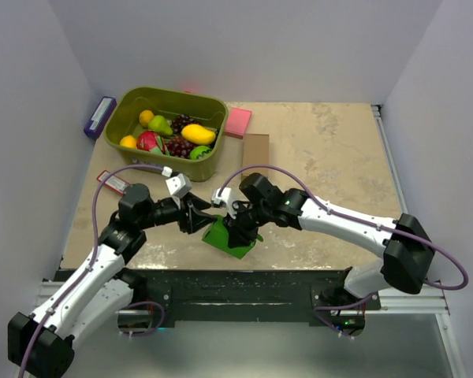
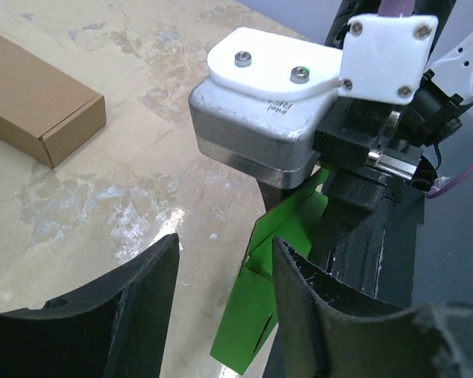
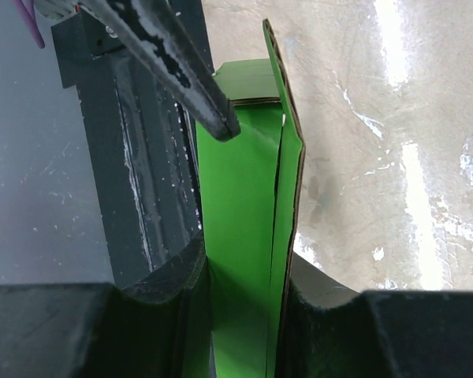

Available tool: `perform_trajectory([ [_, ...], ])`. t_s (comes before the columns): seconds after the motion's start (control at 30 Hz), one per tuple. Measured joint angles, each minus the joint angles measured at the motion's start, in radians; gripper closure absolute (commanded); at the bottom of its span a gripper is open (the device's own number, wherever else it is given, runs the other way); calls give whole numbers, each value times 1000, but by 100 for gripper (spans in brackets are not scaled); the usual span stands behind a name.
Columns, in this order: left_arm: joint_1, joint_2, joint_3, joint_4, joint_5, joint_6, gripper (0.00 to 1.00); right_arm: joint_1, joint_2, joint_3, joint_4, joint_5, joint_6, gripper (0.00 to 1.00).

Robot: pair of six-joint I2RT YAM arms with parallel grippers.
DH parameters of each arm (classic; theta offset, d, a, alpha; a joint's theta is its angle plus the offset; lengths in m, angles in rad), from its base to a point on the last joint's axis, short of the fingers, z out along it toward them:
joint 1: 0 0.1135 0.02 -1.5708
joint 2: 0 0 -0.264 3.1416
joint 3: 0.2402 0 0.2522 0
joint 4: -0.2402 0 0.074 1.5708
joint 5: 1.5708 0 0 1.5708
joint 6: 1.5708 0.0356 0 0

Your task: Fold the paper box

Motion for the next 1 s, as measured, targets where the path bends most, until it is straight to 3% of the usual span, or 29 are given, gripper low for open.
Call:
perform_trajectory([
  [0.2, -5, 5, 1, 13, 1, 1, 58, -1, 21, 0, -1, -3, -4, 94],
  [0.47, -35, 28, 9, -2, -6, 19, 58, -1, 23, 0, -2, -3, -6, 95],
  [0.6, -51, 29, 10, -10, -22, 29, 73, -1, 23, 0, -2, -3, -6, 95],
  [1.0, -111, 29, 10, -29, -123, 27, 97, -1, 51, 11, -8, 51, -2, 97],
])
